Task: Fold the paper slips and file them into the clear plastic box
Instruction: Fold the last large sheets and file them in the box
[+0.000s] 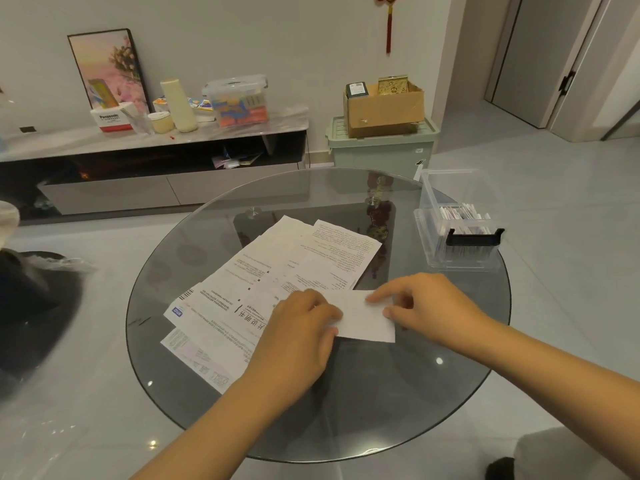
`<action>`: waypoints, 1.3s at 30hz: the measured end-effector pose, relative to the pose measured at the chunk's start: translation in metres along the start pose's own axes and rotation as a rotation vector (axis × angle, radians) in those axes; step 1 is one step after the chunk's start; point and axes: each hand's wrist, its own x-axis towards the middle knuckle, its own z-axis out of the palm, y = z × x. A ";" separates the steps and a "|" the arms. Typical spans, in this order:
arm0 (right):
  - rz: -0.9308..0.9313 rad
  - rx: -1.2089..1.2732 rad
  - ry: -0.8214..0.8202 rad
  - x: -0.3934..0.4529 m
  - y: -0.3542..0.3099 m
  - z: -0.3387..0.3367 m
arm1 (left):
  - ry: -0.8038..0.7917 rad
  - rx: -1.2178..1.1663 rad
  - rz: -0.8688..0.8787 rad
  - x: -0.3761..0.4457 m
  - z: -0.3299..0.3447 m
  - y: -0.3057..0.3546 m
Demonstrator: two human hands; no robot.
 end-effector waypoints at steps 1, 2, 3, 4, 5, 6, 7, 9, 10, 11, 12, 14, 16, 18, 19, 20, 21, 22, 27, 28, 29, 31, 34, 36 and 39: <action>0.018 0.014 -0.011 -0.001 0.001 -0.001 | -0.008 -0.016 0.019 -0.002 0.002 0.003; 0.037 0.034 -0.033 -0.002 0.001 -0.002 | -0.013 -0.025 0.032 -0.004 0.003 0.005; 0.054 0.060 -0.068 -0.004 0.001 -0.003 | -0.017 -0.019 0.044 -0.005 0.003 0.008; 0.067 0.091 -0.116 -0.005 0.001 -0.004 | -0.019 -0.003 0.058 -0.006 0.004 0.010; 0.077 0.124 -0.169 -0.007 0.001 -0.006 | -0.032 0.015 0.070 -0.008 0.003 0.013; 0.083 0.165 -0.216 -0.009 0.000 -0.007 | -0.052 0.030 0.075 -0.008 0.003 0.013; 0.086 0.212 -0.254 -0.011 0.000 -0.009 | -0.076 0.044 0.075 -0.009 0.003 0.014; 0.082 0.306 -0.297 -0.016 -0.001 -0.011 | -0.106 0.071 0.081 -0.009 0.003 0.015; 0.080 0.350 -0.311 -0.017 -0.002 -0.012 | -0.116 0.085 0.083 -0.009 0.003 0.016; 0.079 0.389 -0.323 -0.019 -0.003 -0.013 | -0.123 0.095 0.084 -0.009 0.003 0.016; 0.081 0.424 -0.334 -0.019 -0.004 -0.014 | -0.123 0.103 0.088 -0.009 0.004 0.016; 0.078 0.467 -0.341 -0.020 -0.006 -0.016 | -0.099 0.109 0.112 -0.008 0.005 0.016; 0.050 0.437 -0.323 -0.020 -0.009 -0.018 | -0.063 0.073 0.145 -0.007 0.006 0.016; -0.005 0.327 -0.272 -0.019 -0.011 -0.019 | -0.016 0.052 0.184 -0.006 0.006 0.013; -0.037 0.260 -0.237 -0.019 -0.013 -0.019 | 0.011 0.048 0.200 -0.006 0.006 0.013; -0.065 0.194 -0.204 -0.018 -0.015 -0.020 | 0.019 0.032 0.199 -0.007 0.005 0.013; -0.088 0.136 -0.182 -0.018 -0.017 -0.021 | 0.013 0.007 0.176 -0.008 0.003 0.015; -0.103 0.093 -0.171 -0.018 -0.018 -0.021 | 0.007 -0.030 0.141 -0.009 0.002 0.015; -0.129 -0.021 -0.069 -0.005 -0.016 -0.006 | 0.033 -0.223 -0.032 -0.012 0.002 0.013; -0.125 -0.036 -0.038 -0.001 -0.014 -0.001 | 0.044 -0.242 -0.054 -0.011 0.002 0.013; -0.119 -0.033 -0.017 0.002 -0.011 0.005 | 0.049 -0.254 -0.078 -0.010 0.001 0.013; -0.109 -0.009 -0.002 0.007 -0.008 0.015 | 0.046 -0.266 -0.114 -0.008 0.003 0.011; -0.115 -0.025 0.012 0.010 -0.006 0.026 | 0.003 -0.254 -0.158 -0.006 0.005 0.009; -0.117 -0.047 0.025 0.012 -0.006 0.029 | -0.020 -0.248 -0.166 -0.005 0.007 0.009; -0.114 -0.089 0.027 0.013 -0.004 0.030 | -0.017 -0.252 -0.150 -0.004 0.006 0.007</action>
